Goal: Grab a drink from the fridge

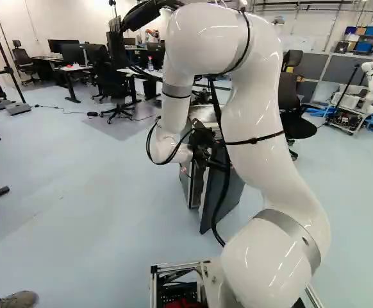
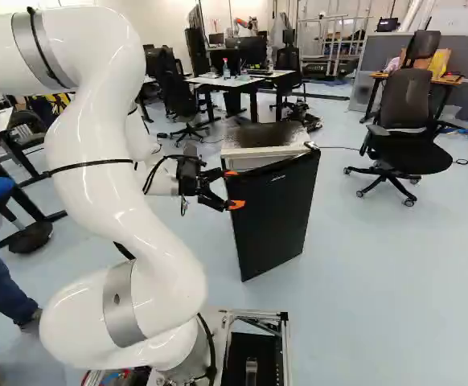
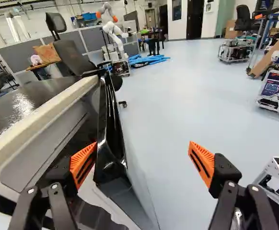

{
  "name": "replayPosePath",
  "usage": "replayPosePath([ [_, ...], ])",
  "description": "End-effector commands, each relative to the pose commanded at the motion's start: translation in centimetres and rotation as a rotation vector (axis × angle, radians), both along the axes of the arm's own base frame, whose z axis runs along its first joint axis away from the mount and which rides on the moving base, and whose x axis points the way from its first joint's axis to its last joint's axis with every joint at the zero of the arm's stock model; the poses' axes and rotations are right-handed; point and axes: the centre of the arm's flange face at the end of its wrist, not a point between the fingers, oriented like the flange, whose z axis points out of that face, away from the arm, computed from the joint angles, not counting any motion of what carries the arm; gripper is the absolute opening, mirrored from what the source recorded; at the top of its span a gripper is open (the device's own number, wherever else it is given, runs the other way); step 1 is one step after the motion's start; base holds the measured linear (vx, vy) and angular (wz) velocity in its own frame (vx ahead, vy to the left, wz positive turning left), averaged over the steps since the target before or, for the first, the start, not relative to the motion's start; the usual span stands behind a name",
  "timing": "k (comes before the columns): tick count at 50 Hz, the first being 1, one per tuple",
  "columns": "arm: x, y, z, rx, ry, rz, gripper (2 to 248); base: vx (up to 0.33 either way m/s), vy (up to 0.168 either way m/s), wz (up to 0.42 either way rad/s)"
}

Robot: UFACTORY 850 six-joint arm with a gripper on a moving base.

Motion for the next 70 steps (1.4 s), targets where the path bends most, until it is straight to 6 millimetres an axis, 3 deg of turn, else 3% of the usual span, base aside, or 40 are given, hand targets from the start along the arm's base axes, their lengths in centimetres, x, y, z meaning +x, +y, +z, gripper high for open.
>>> replayPosePath([
  [70,-4.0,-7.8,-0.6,-0.003,0.066,-0.311,247,0.000,0.000,0.000],
])
